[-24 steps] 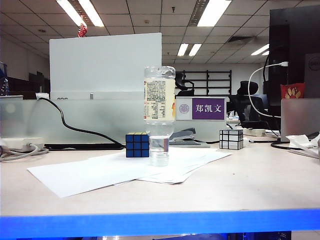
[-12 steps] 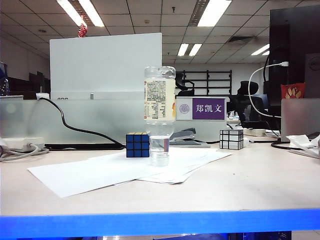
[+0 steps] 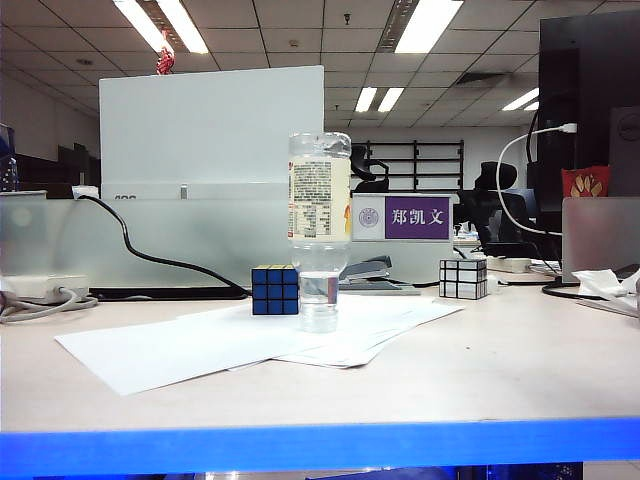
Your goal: Flip the plastic bottle upside down.
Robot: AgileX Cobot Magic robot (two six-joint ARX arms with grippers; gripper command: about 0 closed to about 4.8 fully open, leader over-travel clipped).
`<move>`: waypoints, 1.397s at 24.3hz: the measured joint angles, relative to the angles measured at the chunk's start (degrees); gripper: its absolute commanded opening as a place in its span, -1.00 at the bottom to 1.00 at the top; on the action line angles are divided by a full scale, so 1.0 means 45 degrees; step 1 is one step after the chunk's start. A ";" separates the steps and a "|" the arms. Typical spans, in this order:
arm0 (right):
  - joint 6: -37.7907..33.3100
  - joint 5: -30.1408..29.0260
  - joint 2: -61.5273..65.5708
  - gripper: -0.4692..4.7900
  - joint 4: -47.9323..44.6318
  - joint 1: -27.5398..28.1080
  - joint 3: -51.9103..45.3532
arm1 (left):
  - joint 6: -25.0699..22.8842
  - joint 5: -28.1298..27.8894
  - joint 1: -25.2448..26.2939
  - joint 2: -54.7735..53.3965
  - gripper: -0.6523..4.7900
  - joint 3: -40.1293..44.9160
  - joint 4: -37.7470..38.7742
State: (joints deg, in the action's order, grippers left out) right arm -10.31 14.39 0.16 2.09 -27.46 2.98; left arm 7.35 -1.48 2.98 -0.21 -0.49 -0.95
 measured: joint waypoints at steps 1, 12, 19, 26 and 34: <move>0.0000 0.0000 0.0000 -0.86 0.0000 0.0000 0.0000 | 0.0000 0.0039 -0.0010 0.0000 -0.78 0.0000 0.0058; 0.0005 0.0000 0.0000 -0.86 0.0000 0.0000 0.0000 | 0.0000 0.0316 -0.0034 0.0000 -0.78 0.0000 0.0534; 0.0005 0.0000 0.0000 -0.86 0.0000 0.0000 0.0000 | 0.0000 0.0408 -0.0044 0.0000 -0.78 0.0000 0.0539; 0.0000 0.0000 0.0000 -0.86 0.0000 0.0000 0.0000 | -0.0039 0.0675 -0.0500 0.0000 -0.78 0.0000 0.0534; 0.0005 0.0000 0.0000 -0.86 0.0000 0.0000 0.0000 | -0.0408 0.0670 -0.0568 0.0000 -0.78 0.0000 0.0529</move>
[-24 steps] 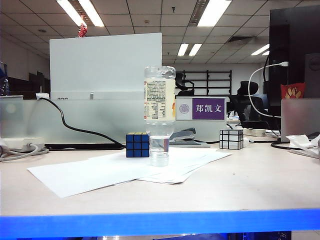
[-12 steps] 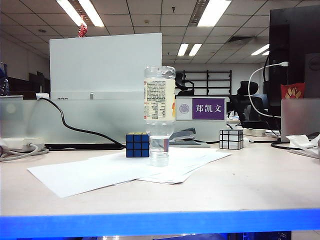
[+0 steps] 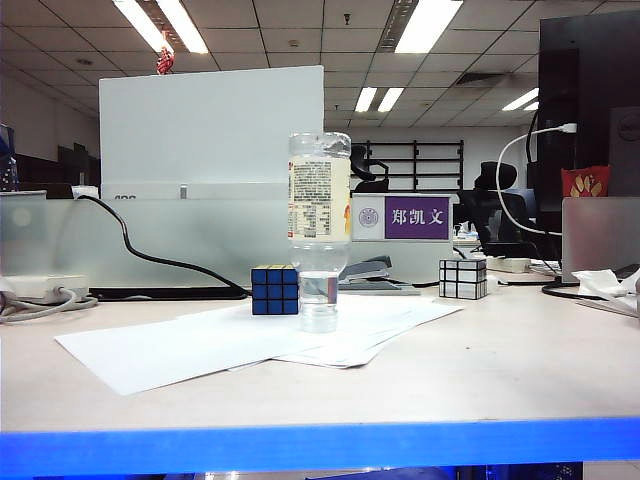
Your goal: Flip the plastic bottle upside down.
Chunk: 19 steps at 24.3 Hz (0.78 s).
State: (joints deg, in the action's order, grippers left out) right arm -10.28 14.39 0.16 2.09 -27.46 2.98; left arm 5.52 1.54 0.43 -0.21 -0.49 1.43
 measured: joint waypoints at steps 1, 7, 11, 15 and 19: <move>0.0000 0.0000 0.0000 -0.86 0.0000 0.0000 0.0000 | -0.0087 0.0000 0.0000 0.0000 -0.78 0.0000 0.0000; -0.0005 0.0000 -0.0005 -0.86 0.0000 0.0000 0.0000 | -0.0389 -0.0005 0.0000 0.0000 -0.78 0.0000 -0.0063; 0.0000 0.0000 0.0000 -0.86 0.0000 0.0000 0.0000 | -0.0563 -0.0005 0.0000 0.0000 -0.78 0.0000 -0.0083; 0.0000 0.0000 0.0000 -0.86 0.0000 0.0000 0.0000 | -0.0714 -0.0010 0.0000 0.0000 -0.78 0.0000 -0.0087; 0.0000 0.0000 0.0000 -0.86 0.0000 0.0000 0.0000 | -0.0743 -0.0010 0.0000 0.0000 -0.78 0.0000 -0.0087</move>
